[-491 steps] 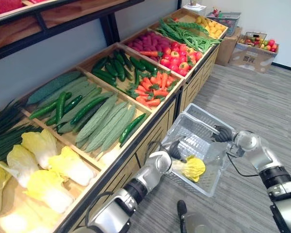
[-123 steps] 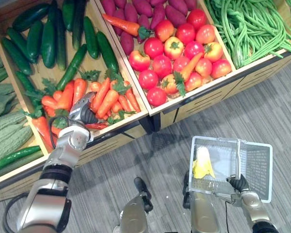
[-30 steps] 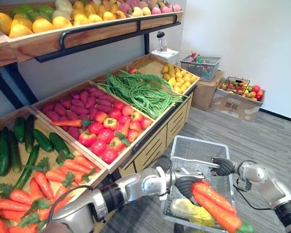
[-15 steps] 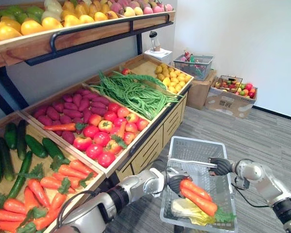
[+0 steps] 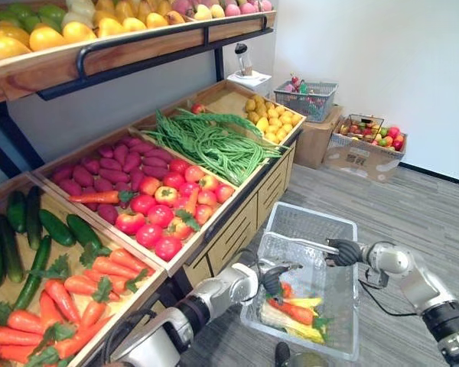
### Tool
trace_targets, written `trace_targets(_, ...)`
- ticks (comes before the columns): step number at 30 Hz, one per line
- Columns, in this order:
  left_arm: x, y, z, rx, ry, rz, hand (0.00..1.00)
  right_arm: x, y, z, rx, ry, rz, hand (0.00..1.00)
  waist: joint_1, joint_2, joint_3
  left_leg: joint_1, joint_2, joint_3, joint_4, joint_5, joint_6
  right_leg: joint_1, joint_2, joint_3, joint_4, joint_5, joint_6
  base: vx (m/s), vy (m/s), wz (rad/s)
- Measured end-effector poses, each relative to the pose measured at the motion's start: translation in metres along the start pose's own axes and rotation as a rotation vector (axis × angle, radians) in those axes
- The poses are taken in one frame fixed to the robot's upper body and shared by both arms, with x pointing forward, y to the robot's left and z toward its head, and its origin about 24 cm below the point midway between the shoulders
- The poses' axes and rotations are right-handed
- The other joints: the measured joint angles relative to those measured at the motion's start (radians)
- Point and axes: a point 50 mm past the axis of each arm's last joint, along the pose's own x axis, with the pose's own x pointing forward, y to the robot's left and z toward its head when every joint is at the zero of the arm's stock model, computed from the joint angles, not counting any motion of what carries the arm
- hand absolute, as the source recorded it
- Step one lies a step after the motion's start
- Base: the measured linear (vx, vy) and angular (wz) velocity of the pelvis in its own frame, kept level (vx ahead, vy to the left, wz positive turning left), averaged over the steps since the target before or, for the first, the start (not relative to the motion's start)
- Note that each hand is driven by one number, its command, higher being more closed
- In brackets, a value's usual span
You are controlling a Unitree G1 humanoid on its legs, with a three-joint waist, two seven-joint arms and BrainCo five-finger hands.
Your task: Pick vegetable in the basket
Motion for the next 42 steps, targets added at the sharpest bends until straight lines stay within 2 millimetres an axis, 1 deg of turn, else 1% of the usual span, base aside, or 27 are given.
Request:
trace_targets(3, -0.001, -0.002, -0.005, -0.004, 0.029, -0.011, 0.0, 0.001, -0.005, -0.001, 0.003, 0.007, -0.008, 1.0, -0.007, 0.001, 0.01, 0.0, -0.006, -0.001, -0.005, 0.001, 0.001, -0.003, -0.003, 0.001, 0.0, 0.001, 0.001, -0.04, 0.036, 0.0)
trace_targets(7, 0.0, -0.001, -0.005, -0.01, 0.035, -0.005, 0.0, 0.001, -0.006, 0.0, -0.001, 0.004, -0.012, 1.0, -0.014, 0.004, 0.017, -0.001, -0.008, 0.0, -0.009, 0.004, 0.001, -0.005, -0.003, 0.001, -0.001, 0.001, 0.001, -0.02, 0.028, 0.0)
trace_targets(13, 0.0, 0.0, -0.004, -0.011, 0.032, -0.001, 0.0, 0.001, -0.006, -0.001, -0.004, 0.014, -0.012, 1.0, -0.016, 0.006, 0.023, -0.002, -0.008, -0.003, -0.011, 0.005, 0.001, -0.004, -0.004, 0.0, 0.001, 0.001, 0.001, -0.03, 0.021, 0.01)
trace_targets(15, 0.0, 0.004, -0.001, -0.011, 0.011, 0.015, 0.0, 0.002, -0.006, -0.002, -0.005, 0.03, -0.015, 1.0, -0.016, 0.006, 0.035, -0.002, -0.007, -0.008, -0.011, 0.004, 0.001, 0.001, -0.005, -0.003, 0.001, 0.001, 0.001, -0.06, 0.023, 0.07)
trace_targets(17, -0.003, 0.018, 0.007, -0.014, -0.046, 0.072, 0.0, 0.003, -0.005, -0.004, 0.032, 0.053, -0.035, 1.0, -0.014, 0.008, 0.045, -0.005, -0.006, -0.017, -0.011, 0.0, -0.006, 0.002, -0.008, -0.012, 0.003, 0.001, 0.001, -0.06, 0.018, 0.14)
trace_targets(19, -0.008, 0.037, 0.024, -0.073, -0.14, 0.151, 0.0, 0.001, -0.001, -0.012, 0.069, 0.095, -0.072, 1.0, -0.009, 0.015, 0.048, -0.022, -0.005, -0.041, -0.011, 0.003, -0.001, 0.003, -0.016, -0.035, 0.004, 0.001, 0.001, -0.05, 0.015, 0.28)
trace_targets(20, -0.009, 0.044, 0.031, -0.105, -0.175, 0.178, 0.0, 0.0, 0.001, -0.015, 0.085, 0.112, -0.084, 1.0, -0.004, 0.016, 0.05, -0.027, -0.005, -0.05, -0.011, 0.004, 0.001, 0.003, -0.018, -0.041, 0.005, 0.001, 0.001, -0.05, 0.021, 0.33)
trace_targets(21, -0.013, 0.054, 0.04, -0.167, -0.227, 0.218, 0.0, -0.003, 0.007, -0.024, 0.123, 0.146, -0.11, 1.0, 0.011, 0.019, 0.051, -0.037, -0.005, -0.062, -0.011, 0.007, 0.004, 0.004, -0.023, -0.052, 0.006, 0.001, 0.001, -0.04, 0.03, 0.32)
trace_targets(22, -0.018, 0.062, 0.048, -0.25, -0.281, 0.254, 0.0, -0.004, 0.012, -0.032, 0.159, 0.19, -0.132, 1.0, 0.018, 0.022, 0.053, -0.044, -0.006, -0.081, -0.012, 0.011, 0.01, 0.005, -0.029, -0.064, 0.01, 0.001, 0.001, -0.04, 0.03, 0.4)
trace_targets(24, -0.033, 0.071, 0.055, -0.373, -0.35, 0.327, 0.0, -0.009, 0.026, -0.049, 0.256, 0.257, -0.182, 1.0, 0.024, 0.029, 0.056, -0.062, -0.007, -0.116, -0.016, 0.015, 0.013, 0.009, -0.039, -0.089, 0.024, 0.001, 0.001, -0.04, 0.033, 0.43)
trace_targets(25, -0.039, 0.073, 0.055, -0.41, -0.364, 0.353, 0.0, -0.012, 0.031, -0.056, 0.292, 0.284, -0.205, 1.0, 0.03, 0.03, 0.056, -0.066, -0.01, -0.126, -0.019, 0.016, 0.013, 0.009, -0.042, -0.094, 0.027, 0.001, 0.002, -0.03, 0.045, 0.51)
trace_targets(26, -0.056, 0.077, 0.048, -0.5, -0.373, 0.429, 0.0, -0.02, 0.047, -0.074, 0.382, 0.359, -0.245, 1.0, 0.044, 0.032, 0.058, -0.074, -0.021, -0.156, -0.035, 0.026, 0.02, 0.014, -0.054, -0.109, 0.032, -0.003, 0.006, -0.02, 0.031, 0.48)
trace_targets(27, -0.062, 0.077, 0.043, -0.538, -0.366, 0.46, 0.0, -0.024, 0.053, -0.081, 0.416, 0.395, -0.267, 1.0, 0.045, 0.033, 0.059, -0.075, -0.029, -0.171, -0.044, 0.031, 0.023, 0.02, -0.062, -0.116, 0.033, -0.006, 0.01, -0.02, 0.052, 0.62)
trace_targets(29, -0.093, 0.08, 0.013, -0.645, -0.293, 0.623, 0.0, -0.046, 0.077, -0.112, 0.531, 0.545, -0.334, 1.0, 0.065, 0.041, 0.062, -0.083, -0.067, -0.227, -0.091, 0.051, 0.036, 0.043, -0.089, -0.145, 0.029, -0.012, 0.018, -0.03, 0.06, 0.67)
trace_targets(30, -0.103, 0.082, 0.005, -0.669, -0.272, 0.678, 0.0, -0.051, 0.084, -0.118, 0.554, 0.579, -0.341, 1.0, 0.065, 0.042, 0.061, -0.09, -0.079, -0.249, -0.105, 0.057, 0.035, 0.047, -0.096, -0.149, 0.026, -0.014, 0.02, -0.03, 0.048, 0.72)
trace_targets(32, -0.13, 0.087, -0.019, -0.692, -0.182, 0.867, 0.0, -0.064, 0.103, -0.133, 0.626, 0.661, -0.359, 1.0, 0.071, 0.041, 0.061, -0.106, -0.115, -0.303, -0.145, 0.08, 0.042, 0.063, -0.117, -0.166, 0.003, -0.021, 0.03, -0.01, 0.039, 0.71)
trace_targets(33, -0.155, 0.09, -0.04, -0.69, -0.085, 1.03, 0.0, -0.074, 0.122, -0.144, 0.705, 0.738, -0.373, 1.0, 0.089, 0.041, 0.062, -0.113, -0.144, -0.342, -0.188, 0.105, 0.047, 0.073, -0.129, -0.184, -0.02, -0.021, 0.03, -0.01, 0.027, 0.66)
trace_targets(34, -0.163, 0.091, -0.047, -0.692, -0.049, 1.093, 0.0, -0.078, 0.13, -0.148, 0.743, 0.768, -0.385, 1.0, 0.092, 0.036, 0.065, -0.118, -0.154, -0.362, -0.206, 0.117, 0.047, 0.079, -0.132, -0.196, -0.026, -0.021, 0.031, -0.01, 0.011, 0.8)
trace_targets(35, -0.18, 0.091, -0.058, -0.708, 0.006, 1.2, 0.0, -0.085, 0.145, -0.153, 0.808, 0.818, -0.406, 1.0, 0.096, 0.04, 0.063, -0.124, -0.168, -0.394, -0.24, 0.141, 0.05, 0.092, -0.137, -0.22, -0.038, -0.021, 0.031, 0.01, -0.003, 0.73)
trace_targets(36, -0.195, 0.089, -0.067, -0.715, 0.066, 1.293, 0.0, -0.092, 0.159, -0.158, 0.882, 0.858, -0.435, 1.0, 0.104, 0.033, 0.066, -0.124, -0.184, -0.421, -0.281, 0.169, 0.052, 0.099, -0.139, -0.232, -0.047, -0.021, 0.031, 0.01, -0.009, 0.7)
trace_targets(37, -0.202, 0.088, -0.071, -0.714, 0.095, 1.335, 0.0, -0.095, 0.165, -0.159, 0.909, 0.878, -0.445, 1.0, 0.111, 0.033, 0.066, -0.123, -0.19, -0.431, -0.301, 0.183, 0.054, 0.103, -0.14, -0.241, -0.055, -0.021, 0.032, 0.03, -0.021, 0.61)
trace_targets(38, -0.215, 0.084, -0.078, -0.721, 0.152, 1.416, 0.0, -0.102, 0.178, -0.163, 0.971, 0.921, -0.467, 1.0, 0.119, 0.033, 0.066, -0.123, -0.201, -0.456, -0.341, 0.21, 0.055, 0.112, -0.138, -0.263, -0.069, -0.02, 0.034, 0.02, -0.028, 0.59)
trace_targets(39, -0.227, 0.077, -0.085, -0.761, 0.207, 1.495, 0.0, -0.109, 0.188, -0.165, 1.027, 0.956, -0.492, 1.0, 0.126, 0.033, 0.066, -0.122, -0.209, -0.478, -0.379, 0.237, 0.056, 0.12, -0.136, -0.28, -0.078, -0.02, 0.034, 0.02, -0.029, 0.59)
trace_targets(40, -0.233, 0.072, -0.089, -0.777, 0.246, 1.532, 0.0, -0.112, 0.192, -0.166, 1.048, 0.972, -0.507, 1.0, 0.127, 0.033, 0.066, -0.12, -0.213, -0.494, -0.394, 0.246, 0.057, 0.124, -0.133, -0.29, -0.083, -0.022, 0.036, 0.02, -0.04, 0.53)
trace_targets(41, -0.244, 0.059, -0.098, -0.812, 0.341, 1.603, 0.0, -0.118, 0.198, -0.167, 1.083, 0.998, -0.538, 1.0, 0.13, 0.034, 0.064, -0.119, -0.217, -0.515, -0.419, 0.265, 0.058, 0.13, -0.127, -0.308, -0.089, -0.022, 0.037, 0.02, -0.036, 0.36)
trace_targets(42, -0.248, 0.052, -0.102, -0.831, 0.39, 1.637, 0.0, -0.12, 0.201, -0.168, 1.111, 1.007, -0.557, 1.0, 0.132, 0.034, 0.065, -0.119, -0.218, -0.524, -0.428, 0.273, 0.057, 0.134, -0.125, -0.315, -0.093, -0.023, 0.038, 0.02, -0.047, 0.43)
